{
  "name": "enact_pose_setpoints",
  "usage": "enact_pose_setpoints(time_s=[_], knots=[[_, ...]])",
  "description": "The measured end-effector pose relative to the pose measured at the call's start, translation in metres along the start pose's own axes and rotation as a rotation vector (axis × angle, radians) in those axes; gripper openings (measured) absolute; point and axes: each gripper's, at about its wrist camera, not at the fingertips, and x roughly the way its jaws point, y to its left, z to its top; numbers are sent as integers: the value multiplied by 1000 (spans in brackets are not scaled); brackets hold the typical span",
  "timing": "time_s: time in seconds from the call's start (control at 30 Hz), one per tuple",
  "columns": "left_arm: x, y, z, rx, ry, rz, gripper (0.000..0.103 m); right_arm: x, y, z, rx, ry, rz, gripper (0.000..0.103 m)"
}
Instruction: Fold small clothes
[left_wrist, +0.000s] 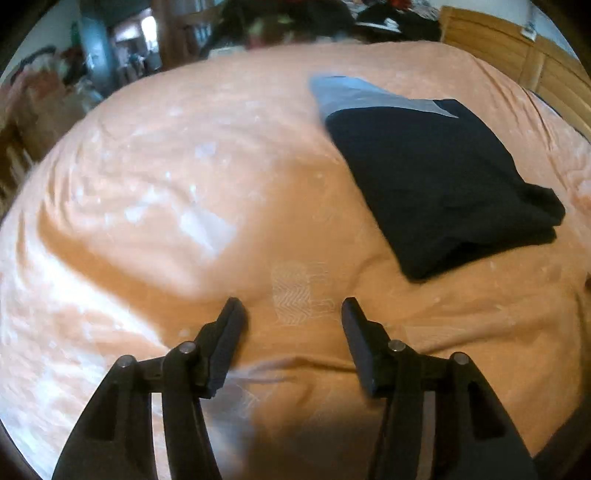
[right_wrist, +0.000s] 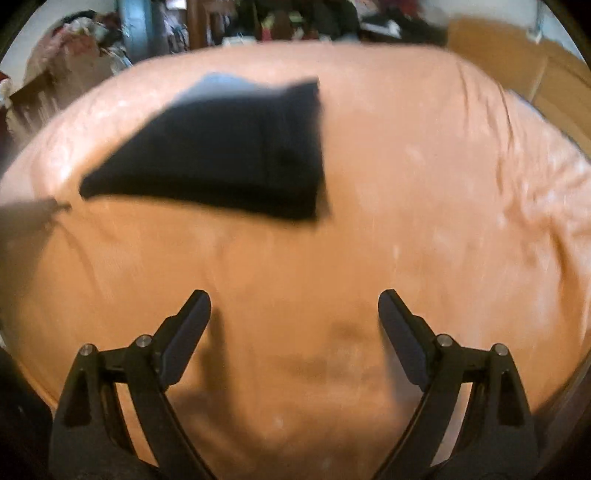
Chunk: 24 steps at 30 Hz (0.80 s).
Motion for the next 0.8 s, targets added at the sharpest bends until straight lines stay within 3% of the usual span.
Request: enact_pose_setpoints(time_s=[0.1,0.17,0.27,0.37,0.8], knots=[[0,-2,-7,-14,-11,0,64,6,-3,-15,26,17,2,98],[3,-4,-9,-23,-28,40,82,7,-5,-24,37,18,8,103],[7,2,-14,-62,-31,51,97,14,-8,-24,45,20,21,103],[12,7,-16,-87,-24,33,102,13,-10,-23,51,22,30,103],[13,7,-23,-84,-51,41,103,15,-9,-23,53,15,66,103]])
